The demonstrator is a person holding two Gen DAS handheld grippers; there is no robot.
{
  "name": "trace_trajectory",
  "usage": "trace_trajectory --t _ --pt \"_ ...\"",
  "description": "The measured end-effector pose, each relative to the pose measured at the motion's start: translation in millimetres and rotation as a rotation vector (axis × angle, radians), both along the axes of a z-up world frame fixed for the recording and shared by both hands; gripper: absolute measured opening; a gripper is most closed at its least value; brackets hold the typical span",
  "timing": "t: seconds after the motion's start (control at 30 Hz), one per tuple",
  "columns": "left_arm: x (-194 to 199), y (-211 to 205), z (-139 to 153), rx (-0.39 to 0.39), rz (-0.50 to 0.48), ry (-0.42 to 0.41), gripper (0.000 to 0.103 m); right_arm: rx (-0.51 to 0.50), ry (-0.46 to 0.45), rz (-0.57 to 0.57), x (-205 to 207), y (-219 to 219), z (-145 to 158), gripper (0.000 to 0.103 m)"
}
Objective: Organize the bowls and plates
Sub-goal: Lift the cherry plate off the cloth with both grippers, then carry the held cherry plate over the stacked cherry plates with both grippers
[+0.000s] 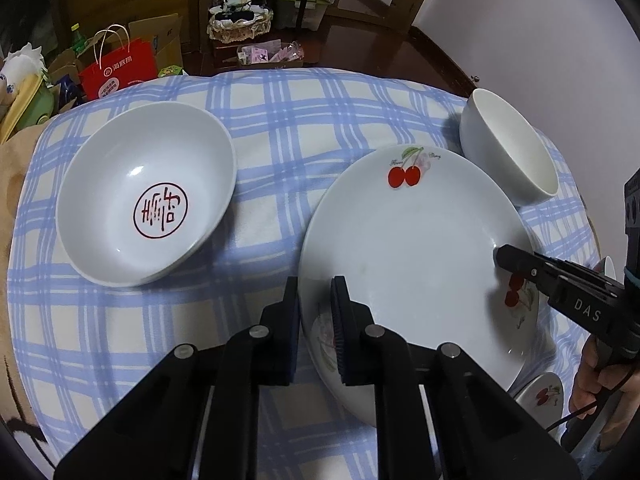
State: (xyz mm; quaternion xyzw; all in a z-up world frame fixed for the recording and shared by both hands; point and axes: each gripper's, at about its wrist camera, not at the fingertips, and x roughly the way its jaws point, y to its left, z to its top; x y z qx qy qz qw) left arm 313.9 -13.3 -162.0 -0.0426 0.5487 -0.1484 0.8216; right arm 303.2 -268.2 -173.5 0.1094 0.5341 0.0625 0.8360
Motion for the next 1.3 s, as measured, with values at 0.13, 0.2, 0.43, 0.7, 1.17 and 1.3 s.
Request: trace_trajectory --t 0.13,0.2,0.43,0.7,1.17,1.3 --pt "0 2 4 -0.016 -0.007 -0.01 0.014 0.017 -0.004 0.0 -3 -4 -1 0.016" --pt "0 3 6 -0.028 -0.004 -0.007 0.014 0.028 -0.003 -0.006 -4 -6 -2 0.016" --pt "-1 2 11 -0.028 -0.004 -0.014 0.014 0.029 -0.023 -0.016 -11 -7 4 0.016" --pt "-3 2 17 -0.041 -0.015 -0.029 0.014 0.06 -0.026 -0.033 -16 -12 8 0.015" --pt "-16 -4 31 -0.034 -0.039 -0.055 0.014 0.066 -0.054 -0.062 -31 -17 27 0.013" --pt "-23 -8 37 -0.031 -0.058 -0.063 0.014 0.068 -0.06 -0.077 -39 -21 33 0.013"
